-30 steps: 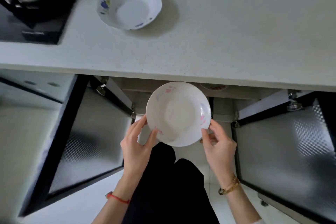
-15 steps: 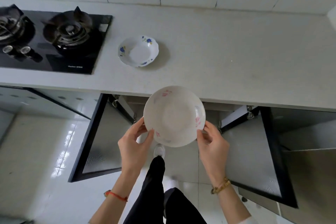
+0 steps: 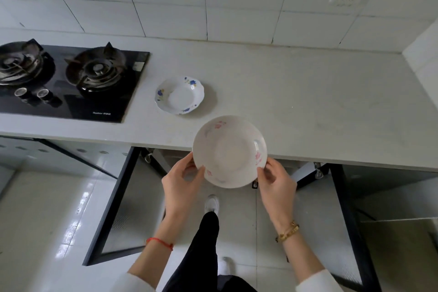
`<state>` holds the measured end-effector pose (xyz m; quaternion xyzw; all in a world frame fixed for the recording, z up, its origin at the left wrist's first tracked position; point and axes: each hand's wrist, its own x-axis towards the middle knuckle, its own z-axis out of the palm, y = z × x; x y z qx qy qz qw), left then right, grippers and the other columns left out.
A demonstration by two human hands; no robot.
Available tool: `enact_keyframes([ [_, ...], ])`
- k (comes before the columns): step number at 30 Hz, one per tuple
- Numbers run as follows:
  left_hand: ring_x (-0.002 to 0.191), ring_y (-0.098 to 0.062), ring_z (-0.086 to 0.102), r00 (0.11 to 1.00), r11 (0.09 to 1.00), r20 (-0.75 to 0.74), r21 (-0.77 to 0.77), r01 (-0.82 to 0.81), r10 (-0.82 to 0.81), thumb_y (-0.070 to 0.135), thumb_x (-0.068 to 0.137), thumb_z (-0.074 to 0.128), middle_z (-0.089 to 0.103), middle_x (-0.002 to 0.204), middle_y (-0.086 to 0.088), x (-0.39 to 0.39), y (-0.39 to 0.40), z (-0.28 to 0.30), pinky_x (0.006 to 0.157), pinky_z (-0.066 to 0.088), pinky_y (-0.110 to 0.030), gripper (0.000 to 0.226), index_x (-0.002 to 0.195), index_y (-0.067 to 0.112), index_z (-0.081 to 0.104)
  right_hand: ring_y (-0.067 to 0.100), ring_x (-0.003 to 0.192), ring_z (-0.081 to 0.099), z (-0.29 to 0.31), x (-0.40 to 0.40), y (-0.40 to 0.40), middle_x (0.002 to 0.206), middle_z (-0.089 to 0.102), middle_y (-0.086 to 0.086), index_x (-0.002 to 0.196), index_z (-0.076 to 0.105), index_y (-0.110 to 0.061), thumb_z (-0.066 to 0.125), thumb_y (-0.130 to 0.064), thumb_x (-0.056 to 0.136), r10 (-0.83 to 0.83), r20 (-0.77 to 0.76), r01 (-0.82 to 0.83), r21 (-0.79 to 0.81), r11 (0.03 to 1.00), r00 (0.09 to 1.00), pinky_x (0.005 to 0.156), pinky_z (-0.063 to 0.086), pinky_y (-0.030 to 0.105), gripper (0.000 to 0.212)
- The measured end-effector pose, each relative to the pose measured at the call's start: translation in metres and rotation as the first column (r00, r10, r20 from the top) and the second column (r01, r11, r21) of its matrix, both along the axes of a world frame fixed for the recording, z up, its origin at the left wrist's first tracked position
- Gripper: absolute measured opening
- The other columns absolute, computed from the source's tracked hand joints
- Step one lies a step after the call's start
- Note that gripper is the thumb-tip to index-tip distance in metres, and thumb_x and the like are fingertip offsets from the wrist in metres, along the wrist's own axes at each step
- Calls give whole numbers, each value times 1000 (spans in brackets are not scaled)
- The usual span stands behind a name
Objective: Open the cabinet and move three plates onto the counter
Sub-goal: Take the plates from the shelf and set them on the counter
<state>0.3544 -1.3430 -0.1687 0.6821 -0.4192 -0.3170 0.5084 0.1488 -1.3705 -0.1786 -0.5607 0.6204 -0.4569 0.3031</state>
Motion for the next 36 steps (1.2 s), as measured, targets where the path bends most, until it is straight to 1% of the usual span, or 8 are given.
enact_keyframes([
  [6, 85, 5, 69, 999, 999, 38, 3, 37, -37, 13, 78, 76, 72, 91, 27, 13, -62, -13, 82, 55, -16, 58, 99, 64, 59, -13, 75, 64, -8, 13, -58, 85, 64, -31, 108, 69, -20, 66, -11, 87, -52, -52, 53, 9, 999, 997, 65, 47, 1, 23],
  [11, 86, 3, 69, 995, 996, 44, 31, 88, -89, 15, 78, 76, 73, 91, 20, 28, -119, -23, 77, 49, -6, 43, 110, 42, 67, -8, 74, 66, -12, 24, -109, 89, 65, -24, 110, 68, -18, 64, -12, 88, -71, -81, 75, 51, 996, 994, 65, 50, 4, 23],
  [16, 84, 3, 68, 988, 991, 92, 69, 116, -122, 19, 77, 79, 72, 89, 23, 41, -173, -32, 75, 47, -2, 39, 113, 31, 69, 5, 74, 70, -19, 36, -160, 89, 70, -16, 107, 69, -18, 64, -10, 87, -110, -100, 118, 72, 990, 989, 69, 60, 26, 22],
  [19, 84, 2, 68, 983, 987, 110, 90, 136, -145, 18, 78, 78, 71, 87, 25, 44, -200, -38, 74, 45, 0, 40, 115, 28, 69, 5, 75, 69, -26, 41, -187, 85, 68, -18, 105, 69, -17, 64, -10, 87, -109, -101, 118, 88, 989, 989, 68, 60, 30, 20],
  [22, 82, 3, 67, 982, 986, 116, 97, 139, -149, 18, 78, 78, 67, 85, 27, 46, -221, -44, 75, 47, -3, 38, 114, 27, 70, 3, 74, 68, -33, 43, -209, 82, 64, -25, 104, 68, -17, 64, -12, 88, -93, -105, 104, 97, 990, 990, 65, 59, 26, 18],
  [25, 83, 1, 66, 979, 982, 128, 125, 143, -159, 19, 78, 78, 68, 86, 21, 44, -241, -51, 77, 50, -9, 33, 110, 26, 70, 7, 73, 69, -40, 42, -226, 80, 66, -18, 105, 68, -14, 63, -11, 88, -87, -130, 103, 119, 988, 988, 61, 56, 19, 18],
  [29, 82, -2, 66, 970, 974, 163, 168, 153, -181, 17, 78, 78, 71, 86, 12, 40, -260, -61, 75, 47, -5, 33, 110, 21, 71, -1, 69, 64, -50, 37, -246, 75, 63, -19, 105, 68, -12, 63, -10, 88, -70, -170, 99, 169, 981, 983, 58, 45, 3, 19],
  [36, 81, -8, 65, 959, 958, 216, 257, 128, -186, 21, 79, 78, 72, 91, 4, 30, -277, -75, 74, 45, -6, 31, 109, 19, 71, 8, 69, 64, -64, 28, -273, 88, 73, -2, 110, 66, -9, 63, -12, 89, 44, -234, 22, 271, 962, 971, 59, 48, 11, 21],
])
